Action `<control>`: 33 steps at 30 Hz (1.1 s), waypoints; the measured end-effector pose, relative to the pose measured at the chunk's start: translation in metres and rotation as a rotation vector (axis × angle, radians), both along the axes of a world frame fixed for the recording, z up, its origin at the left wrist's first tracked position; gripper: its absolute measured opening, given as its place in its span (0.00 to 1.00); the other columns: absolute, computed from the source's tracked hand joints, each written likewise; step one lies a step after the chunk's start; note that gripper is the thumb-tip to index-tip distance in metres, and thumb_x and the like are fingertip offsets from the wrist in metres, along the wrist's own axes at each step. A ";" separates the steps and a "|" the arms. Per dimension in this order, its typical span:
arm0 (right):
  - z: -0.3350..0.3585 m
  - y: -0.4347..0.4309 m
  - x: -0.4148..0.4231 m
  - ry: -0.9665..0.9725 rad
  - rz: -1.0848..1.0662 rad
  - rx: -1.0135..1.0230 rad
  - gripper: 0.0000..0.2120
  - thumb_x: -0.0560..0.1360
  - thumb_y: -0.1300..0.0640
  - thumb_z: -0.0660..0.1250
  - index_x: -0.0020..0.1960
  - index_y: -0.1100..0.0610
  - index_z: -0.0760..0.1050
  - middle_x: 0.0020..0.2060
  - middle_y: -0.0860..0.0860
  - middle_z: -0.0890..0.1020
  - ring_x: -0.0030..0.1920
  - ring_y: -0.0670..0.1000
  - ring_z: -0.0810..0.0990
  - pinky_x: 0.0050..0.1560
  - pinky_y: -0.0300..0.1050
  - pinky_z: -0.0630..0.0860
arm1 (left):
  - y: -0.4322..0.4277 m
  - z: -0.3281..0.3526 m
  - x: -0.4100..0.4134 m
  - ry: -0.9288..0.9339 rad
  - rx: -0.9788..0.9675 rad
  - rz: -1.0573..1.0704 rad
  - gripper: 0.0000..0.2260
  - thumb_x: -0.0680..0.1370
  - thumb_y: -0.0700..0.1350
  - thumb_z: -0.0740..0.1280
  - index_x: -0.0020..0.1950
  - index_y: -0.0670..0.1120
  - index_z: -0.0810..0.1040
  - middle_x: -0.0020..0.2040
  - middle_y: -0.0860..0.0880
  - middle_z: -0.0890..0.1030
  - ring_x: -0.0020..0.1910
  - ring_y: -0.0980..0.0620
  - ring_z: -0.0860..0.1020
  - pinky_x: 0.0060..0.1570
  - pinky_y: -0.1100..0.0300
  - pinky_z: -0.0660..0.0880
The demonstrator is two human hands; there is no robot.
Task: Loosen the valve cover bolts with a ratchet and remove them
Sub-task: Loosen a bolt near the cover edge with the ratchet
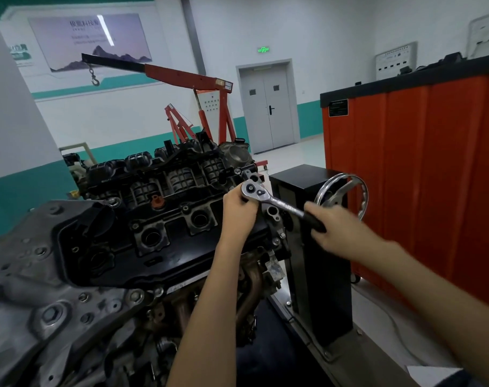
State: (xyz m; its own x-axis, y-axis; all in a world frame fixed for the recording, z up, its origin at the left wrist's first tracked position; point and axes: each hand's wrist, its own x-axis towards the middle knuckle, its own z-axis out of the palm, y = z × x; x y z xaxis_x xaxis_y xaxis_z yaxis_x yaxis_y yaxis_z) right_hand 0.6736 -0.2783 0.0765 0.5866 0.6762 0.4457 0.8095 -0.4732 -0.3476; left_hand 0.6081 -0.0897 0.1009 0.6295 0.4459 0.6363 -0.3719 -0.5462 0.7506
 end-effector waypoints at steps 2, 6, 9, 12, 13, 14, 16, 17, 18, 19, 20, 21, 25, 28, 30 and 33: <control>-0.034 0.015 -0.042 0.306 0.039 0.252 0.12 0.73 0.66 0.67 0.48 0.52 0.68 0.30 0.50 0.74 0.27 0.45 0.74 0.25 0.35 0.67 | -0.004 -0.002 0.003 -0.032 -0.030 0.001 0.18 0.77 0.32 0.63 0.30 0.48 0.75 0.26 0.58 0.74 0.29 0.63 0.69 0.34 0.69 0.67; -0.064 0.079 -0.108 0.583 0.032 0.611 0.11 0.73 0.65 0.65 0.51 0.54 0.69 0.33 0.53 0.76 0.29 0.45 0.74 0.27 0.35 0.68 | -0.006 -0.002 0.008 -0.072 -0.062 -0.012 0.24 0.78 0.34 0.67 0.28 0.52 0.63 0.24 0.58 0.65 0.28 0.62 0.61 0.32 0.66 0.62; -0.063 0.087 -0.113 0.609 0.048 0.636 0.10 0.73 0.66 0.64 0.51 0.57 0.69 0.32 0.53 0.75 0.28 0.44 0.73 0.26 0.34 0.68 | -0.001 0.001 0.006 -0.042 -0.050 -0.012 0.25 0.77 0.34 0.67 0.27 0.54 0.61 0.23 0.58 0.63 0.27 0.61 0.60 0.31 0.67 0.61; -0.053 0.045 -0.073 0.498 0.079 0.391 0.15 0.73 0.67 0.65 0.58 0.58 0.71 0.32 0.53 0.74 0.28 0.46 0.71 0.29 0.38 0.70 | 0.005 0.003 0.004 0.028 0.026 0.006 0.24 0.77 0.38 0.69 0.25 0.53 0.65 0.23 0.58 0.67 0.28 0.62 0.63 0.31 0.66 0.63; -0.043 0.028 -0.053 0.422 0.084 0.282 0.15 0.73 0.67 0.66 0.58 0.58 0.71 0.33 0.53 0.74 0.28 0.47 0.72 0.28 0.37 0.70 | 0.005 0.005 0.005 0.043 0.036 0.003 0.22 0.77 0.38 0.68 0.25 0.51 0.68 0.24 0.57 0.70 0.29 0.61 0.65 0.32 0.66 0.65; -0.029 0.013 -0.033 0.325 0.071 0.167 0.15 0.74 0.66 0.66 0.59 0.57 0.71 0.35 0.53 0.75 0.29 0.47 0.74 0.28 0.36 0.70 | 0.005 0.007 0.005 0.067 0.053 -0.001 0.18 0.77 0.37 0.67 0.28 0.47 0.73 0.27 0.55 0.73 0.31 0.59 0.67 0.34 0.64 0.66; 0.003 -0.005 0.001 0.067 0.020 -0.043 0.13 0.76 0.63 0.65 0.59 0.56 0.70 0.36 0.51 0.76 0.31 0.48 0.76 0.30 0.38 0.72 | 0.004 0.009 0.005 0.100 0.088 0.001 0.11 0.76 0.33 0.63 0.33 0.40 0.77 0.29 0.51 0.75 0.32 0.58 0.67 0.35 0.62 0.66; 0.017 -0.008 0.010 -0.066 -0.006 -0.106 0.12 0.76 0.62 0.64 0.58 0.56 0.70 0.35 0.49 0.75 0.32 0.49 0.76 0.32 0.40 0.72 | 0.003 0.008 0.005 0.092 0.080 0.003 0.13 0.75 0.32 0.62 0.33 0.42 0.78 0.28 0.55 0.75 0.29 0.61 0.67 0.33 0.65 0.65; 0.025 -0.008 0.015 -0.164 -0.021 -0.136 0.11 0.76 0.61 0.64 0.58 0.56 0.70 0.35 0.48 0.74 0.33 0.50 0.75 0.34 0.43 0.72 | 0.002 0.006 0.003 0.072 0.048 0.007 0.15 0.75 0.32 0.61 0.33 0.47 0.78 0.26 0.57 0.74 0.27 0.63 0.67 0.31 0.67 0.64; 0.027 -0.006 0.013 -0.203 -0.028 -0.130 0.10 0.76 0.61 0.64 0.57 0.56 0.70 0.34 0.47 0.74 0.34 0.51 0.75 0.36 0.44 0.72 | 0.002 0.004 0.002 0.043 0.009 0.013 0.18 0.76 0.32 0.61 0.32 0.51 0.77 0.25 0.59 0.74 0.26 0.64 0.68 0.30 0.70 0.64; 0.021 -0.003 0.008 -0.183 -0.034 -0.097 0.09 0.76 0.61 0.65 0.55 0.55 0.70 0.34 0.47 0.74 0.35 0.51 0.76 0.36 0.44 0.73 | 0.002 0.003 0.001 0.013 -0.026 0.014 0.20 0.77 0.33 0.62 0.31 0.54 0.76 0.24 0.60 0.74 0.26 0.64 0.69 0.30 0.71 0.65; 0.009 0.001 -0.002 -0.106 -0.035 -0.036 0.09 0.76 0.61 0.65 0.54 0.54 0.69 0.35 0.48 0.75 0.35 0.51 0.78 0.34 0.42 0.73 | 0.001 0.001 0.001 -0.011 -0.052 0.008 0.21 0.78 0.34 0.64 0.29 0.54 0.74 0.24 0.60 0.74 0.27 0.65 0.69 0.31 0.72 0.66; -0.049 0.036 -0.075 0.470 0.029 0.406 0.13 0.74 0.66 0.67 0.54 0.54 0.69 0.34 0.54 0.75 0.31 0.51 0.75 0.28 0.42 0.71 | -0.009 -0.002 0.005 -0.063 -0.097 -0.013 0.23 0.79 0.36 0.67 0.28 0.52 0.65 0.22 0.59 0.68 0.25 0.64 0.65 0.29 0.73 0.64; -0.062 0.084 -0.112 0.607 0.046 0.602 0.12 0.74 0.66 0.64 0.55 0.56 0.68 0.35 0.55 0.75 0.32 0.52 0.74 0.29 0.40 0.71 | -0.007 0.000 0.006 -0.065 -0.145 -0.018 0.23 0.78 0.35 0.67 0.29 0.50 0.61 0.23 0.58 0.63 0.26 0.62 0.61 0.29 0.68 0.61; -0.062 0.088 -0.113 0.610 0.057 0.596 0.12 0.75 0.66 0.64 0.57 0.60 0.68 0.35 0.55 0.74 0.31 0.50 0.73 0.30 0.39 0.69 | -0.003 0.002 0.006 -0.035 -0.154 -0.023 0.23 0.78 0.35 0.68 0.29 0.50 0.60 0.23 0.57 0.62 0.26 0.61 0.60 0.30 0.66 0.60; -0.050 0.046 -0.078 0.505 0.099 0.390 0.14 0.73 0.67 0.65 0.56 0.56 0.70 0.33 0.55 0.75 0.30 0.50 0.73 0.30 0.44 0.72 | 0.003 0.002 0.003 0.021 -0.041 -0.019 0.24 0.78 0.37 0.68 0.27 0.51 0.61 0.23 0.57 0.64 0.27 0.60 0.61 0.31 0.65 0.61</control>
